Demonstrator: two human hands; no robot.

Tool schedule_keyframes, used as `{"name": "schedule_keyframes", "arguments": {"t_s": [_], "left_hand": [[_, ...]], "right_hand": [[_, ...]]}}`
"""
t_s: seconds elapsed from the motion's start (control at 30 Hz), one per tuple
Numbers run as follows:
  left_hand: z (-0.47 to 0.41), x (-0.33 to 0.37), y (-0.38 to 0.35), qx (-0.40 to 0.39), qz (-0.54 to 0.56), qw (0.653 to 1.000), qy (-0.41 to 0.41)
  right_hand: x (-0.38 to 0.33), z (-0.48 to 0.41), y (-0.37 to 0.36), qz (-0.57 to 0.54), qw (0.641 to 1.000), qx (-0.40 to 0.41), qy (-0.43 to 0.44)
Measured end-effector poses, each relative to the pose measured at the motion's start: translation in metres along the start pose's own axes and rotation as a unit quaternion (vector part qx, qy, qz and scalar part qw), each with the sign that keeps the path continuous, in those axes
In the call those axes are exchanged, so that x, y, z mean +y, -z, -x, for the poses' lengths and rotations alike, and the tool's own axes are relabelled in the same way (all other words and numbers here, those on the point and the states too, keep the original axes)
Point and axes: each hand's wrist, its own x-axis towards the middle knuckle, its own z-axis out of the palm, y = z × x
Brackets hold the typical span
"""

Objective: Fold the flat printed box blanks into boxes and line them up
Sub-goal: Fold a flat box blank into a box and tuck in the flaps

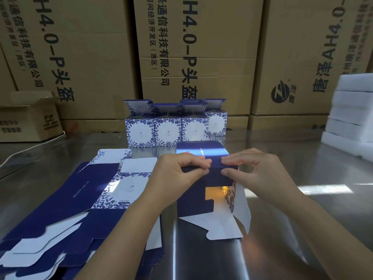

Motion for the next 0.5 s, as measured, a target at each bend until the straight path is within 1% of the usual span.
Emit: {"name": "schedule_keyframes", "arguments": {"t_s": [0.1, 0.33, 0.5], "left_hand": [[-0.0004, -0.0001, 0.0016, 0.001, 0.034, 0.999, 0.017], [0.0001, 0.0001, -0.0041, 0.02, 0.043, 0.998, 0.031], [-0.0001, -0.0006, -0.0036, 0.02, 0.04, 0.999, 0.025]], "right_hand": [[0.0011, -0.0004, -0.0014, -0.002, 1.0, 0.003, -0.001], [0.0043, -0.002, -0.0033, -0.001, 1.0, 0.01, 0.002], [0.0043, -0.0014, -0.0044, -0.004, 1.0, 0.014, 0.004]]}}
